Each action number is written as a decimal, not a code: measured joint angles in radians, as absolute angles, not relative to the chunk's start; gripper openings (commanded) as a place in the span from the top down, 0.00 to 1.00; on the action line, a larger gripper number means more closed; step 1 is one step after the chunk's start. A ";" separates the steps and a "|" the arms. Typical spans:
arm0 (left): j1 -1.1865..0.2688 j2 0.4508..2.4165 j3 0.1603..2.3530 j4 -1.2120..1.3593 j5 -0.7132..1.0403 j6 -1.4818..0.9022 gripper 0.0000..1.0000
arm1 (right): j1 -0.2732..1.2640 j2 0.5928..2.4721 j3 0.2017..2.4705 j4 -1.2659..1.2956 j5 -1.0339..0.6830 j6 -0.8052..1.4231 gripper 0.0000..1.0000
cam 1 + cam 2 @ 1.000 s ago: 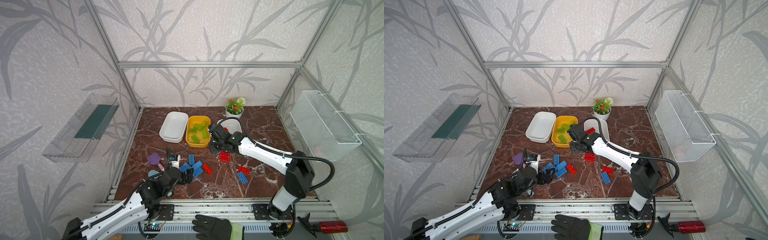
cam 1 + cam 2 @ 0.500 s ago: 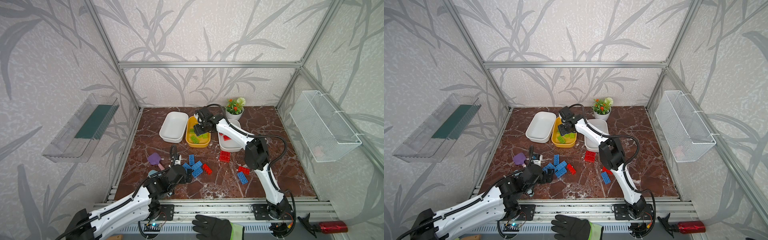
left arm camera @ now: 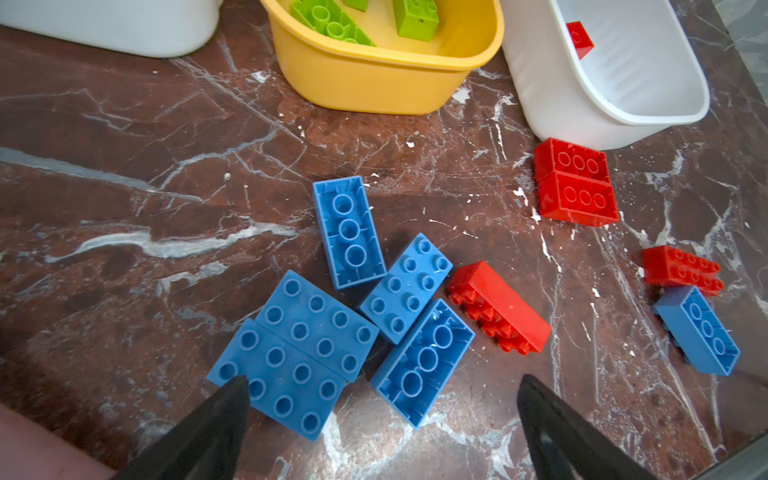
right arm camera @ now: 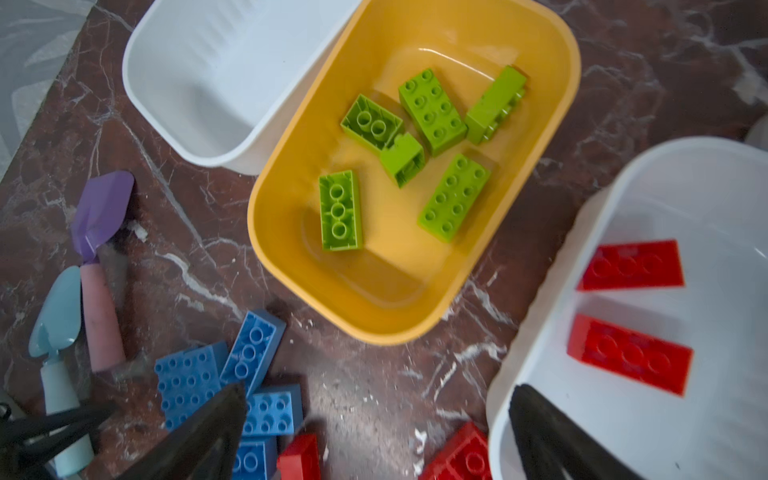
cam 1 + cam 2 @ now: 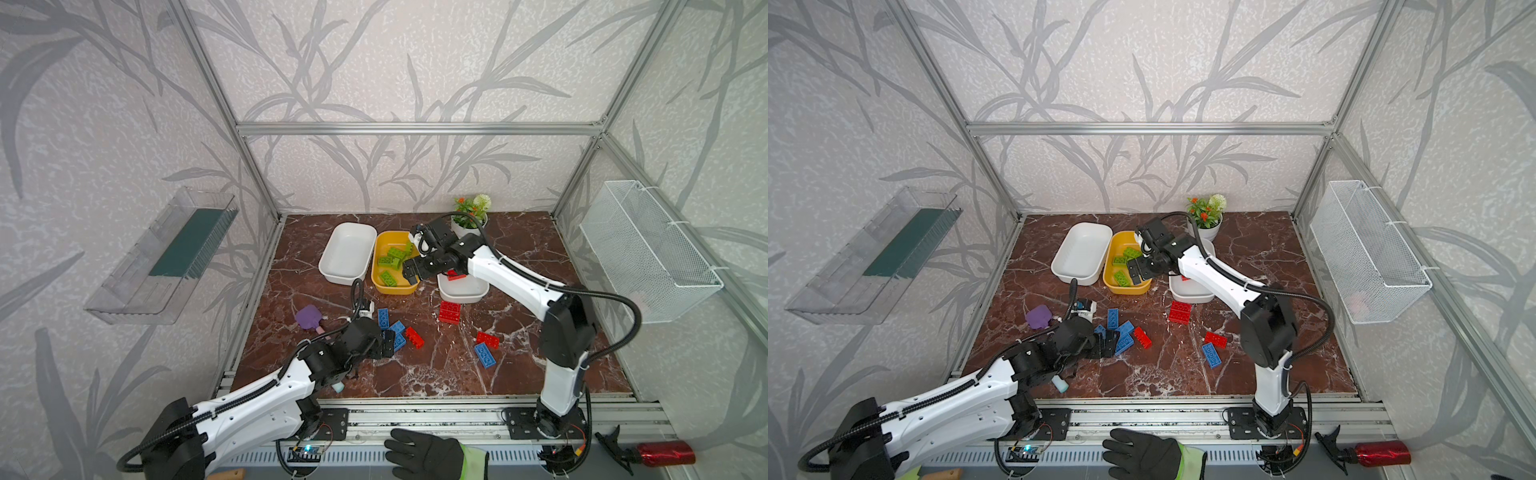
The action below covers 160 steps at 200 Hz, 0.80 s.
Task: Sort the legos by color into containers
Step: 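Lower the right gripper onto a red brick beside the white tray and grasp it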
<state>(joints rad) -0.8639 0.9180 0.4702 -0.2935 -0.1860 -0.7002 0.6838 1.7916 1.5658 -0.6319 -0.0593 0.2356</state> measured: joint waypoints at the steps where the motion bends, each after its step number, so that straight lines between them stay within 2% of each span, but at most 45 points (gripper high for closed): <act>1: -0.864 0.919 0.471 -0.293 -0.184 -0.701 0.01 | 0.684 1.785 1.558 -0.630 -0.057 0.236 0.01; 38: -0.871 1.024 0.493 -0.229 -0.108 -0.707 0.01 | 0.683 1.431 1.157 -0.553 -0.022 0.290 0.01; 75: -0.886 1.094 0.510 -0.188 -0.072 -0.714 0.01 | 0.690 1.242 0.897 -0.545 -0.015 0.350 0.04; 116: -0.916 1.165 0.563 -0.149 -0.054 -0.719 0.02 | 0.698 1.177 0.740 -0.515 -0.017 0.428 0.04; 160: -0.949 1.183 0.574 -0.136 -0.059 -0.732 0.02 | 0.746 1.264 0.714 -0.424 0.014 0.509 0.04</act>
<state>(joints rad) -0.9493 1.1828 0.5735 -0.1360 -0.0586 -0.7322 0.7456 1.2636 0.7136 -0.4236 0.0143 0.5095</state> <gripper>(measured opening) 0.980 0.961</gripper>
